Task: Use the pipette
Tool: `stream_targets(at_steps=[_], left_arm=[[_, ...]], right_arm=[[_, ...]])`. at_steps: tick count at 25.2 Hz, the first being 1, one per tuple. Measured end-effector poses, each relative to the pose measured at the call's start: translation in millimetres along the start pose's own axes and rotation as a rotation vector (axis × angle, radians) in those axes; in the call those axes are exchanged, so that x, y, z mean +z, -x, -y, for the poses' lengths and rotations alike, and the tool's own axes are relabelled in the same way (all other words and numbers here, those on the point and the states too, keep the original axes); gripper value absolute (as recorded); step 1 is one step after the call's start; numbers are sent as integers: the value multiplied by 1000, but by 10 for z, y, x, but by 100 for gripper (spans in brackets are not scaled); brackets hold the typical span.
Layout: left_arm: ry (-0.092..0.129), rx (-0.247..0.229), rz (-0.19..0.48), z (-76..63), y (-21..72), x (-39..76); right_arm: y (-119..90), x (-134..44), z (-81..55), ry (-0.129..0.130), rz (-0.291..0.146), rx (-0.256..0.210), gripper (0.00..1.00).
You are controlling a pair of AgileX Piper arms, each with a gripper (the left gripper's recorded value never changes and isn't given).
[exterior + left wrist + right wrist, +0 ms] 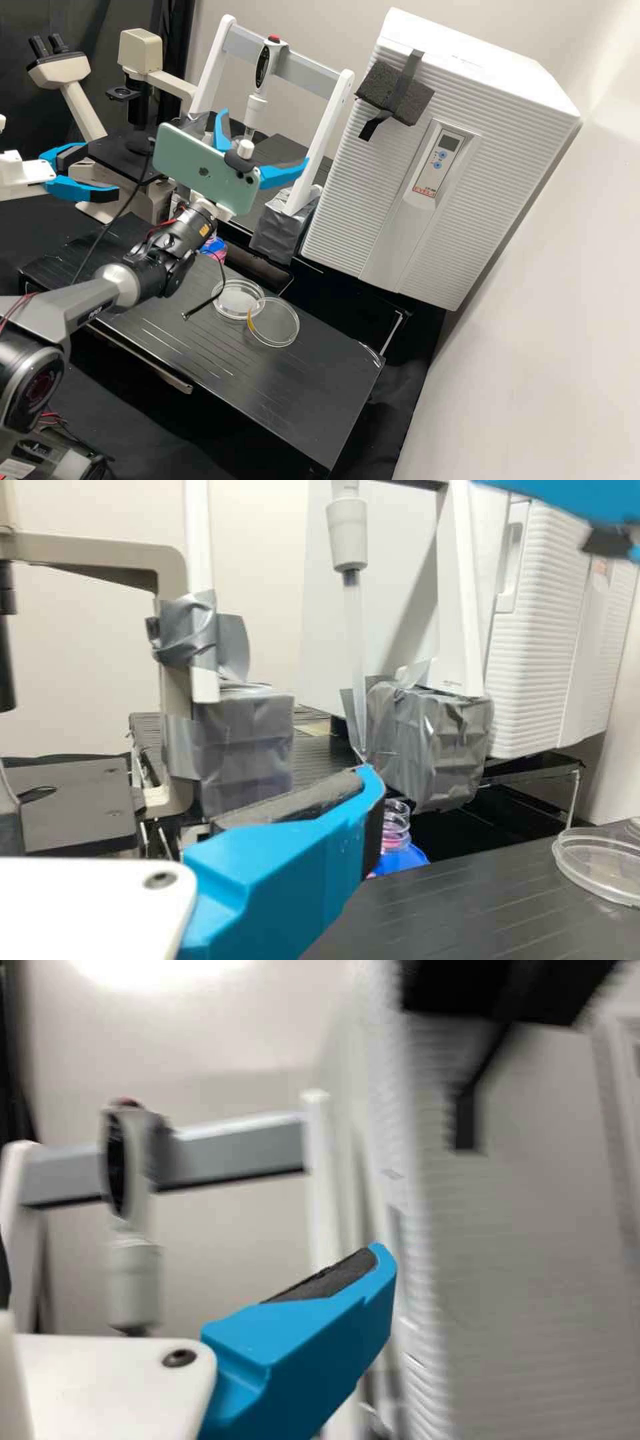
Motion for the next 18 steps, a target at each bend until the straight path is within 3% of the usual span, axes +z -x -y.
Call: stream_targets(at_steps=[3,6,11,13,15,18], left_arm=[[-19,5,-10,5,69,11],[-56,21,-24,-16,161,31],[-105,115,-49,-83,296,63],[-128,181,-58,-96,368,78],[-146,212,-45,-66,464,86],[-124,222,-64,-53,564,71]], right_arm=[[92,151,-67,-20,18,42,100],[199,275,-106,-18,43,73,100],[339,382,-86,-12,76,104,100],[420,417,-86,-8,63,145,100],[484,426,-94,-5,25,192,100],[535,463,-70,-6,7,208,100]])
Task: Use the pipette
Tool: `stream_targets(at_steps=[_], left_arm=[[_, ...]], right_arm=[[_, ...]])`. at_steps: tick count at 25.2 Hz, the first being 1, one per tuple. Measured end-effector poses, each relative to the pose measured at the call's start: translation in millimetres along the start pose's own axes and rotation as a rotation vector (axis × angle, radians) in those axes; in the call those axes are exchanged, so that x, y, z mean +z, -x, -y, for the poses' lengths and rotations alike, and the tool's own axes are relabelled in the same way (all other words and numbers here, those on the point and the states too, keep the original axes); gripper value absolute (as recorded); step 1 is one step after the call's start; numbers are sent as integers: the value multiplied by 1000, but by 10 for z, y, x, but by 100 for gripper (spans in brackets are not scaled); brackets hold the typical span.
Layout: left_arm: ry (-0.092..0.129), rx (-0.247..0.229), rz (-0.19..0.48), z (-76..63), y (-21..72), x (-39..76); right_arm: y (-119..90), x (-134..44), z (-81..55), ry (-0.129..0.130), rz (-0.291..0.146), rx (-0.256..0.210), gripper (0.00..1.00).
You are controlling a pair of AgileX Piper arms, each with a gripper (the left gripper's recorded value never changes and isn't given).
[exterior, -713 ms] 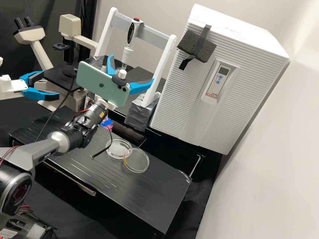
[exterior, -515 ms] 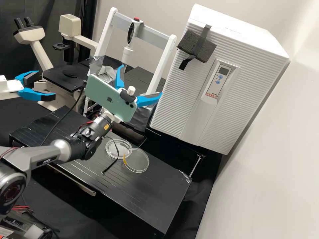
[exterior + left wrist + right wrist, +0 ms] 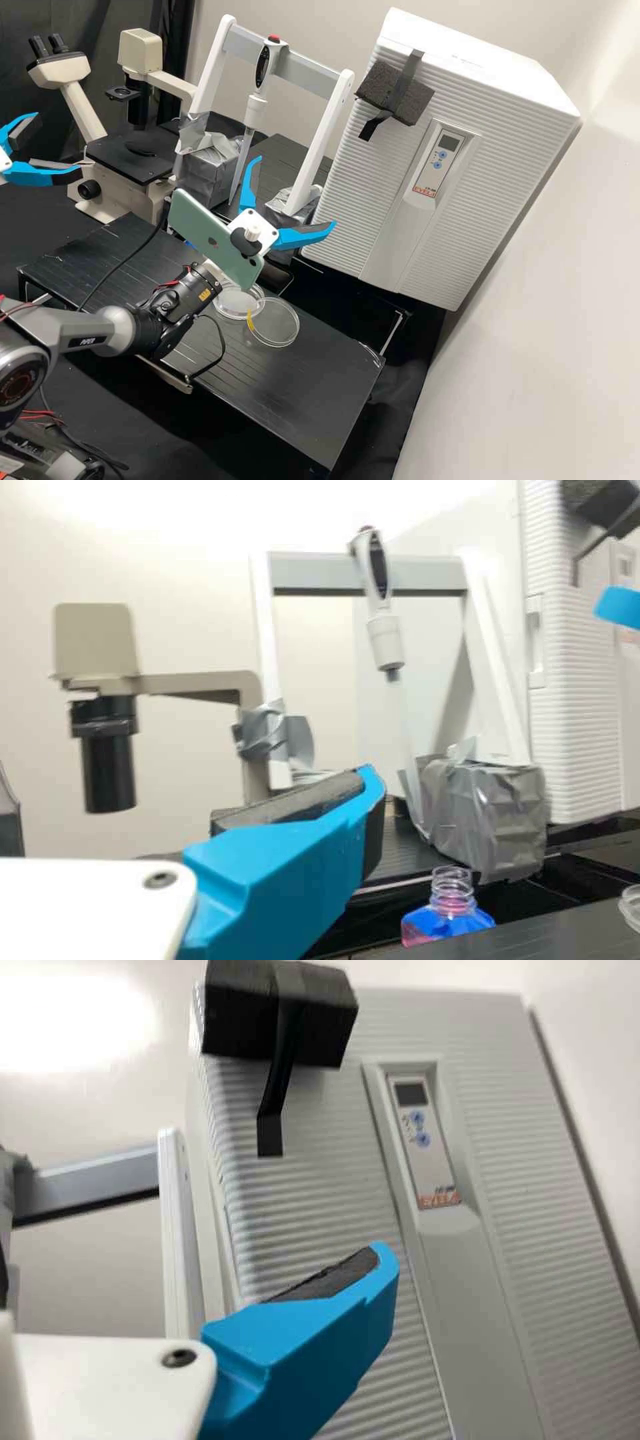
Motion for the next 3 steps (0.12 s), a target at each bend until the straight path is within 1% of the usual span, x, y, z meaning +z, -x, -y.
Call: stream_targets(at_steps=[3], left_arm=[[16,-3,-43,7,8,-38]], right_arm=[[23,19,6,2,8,-4,100]])
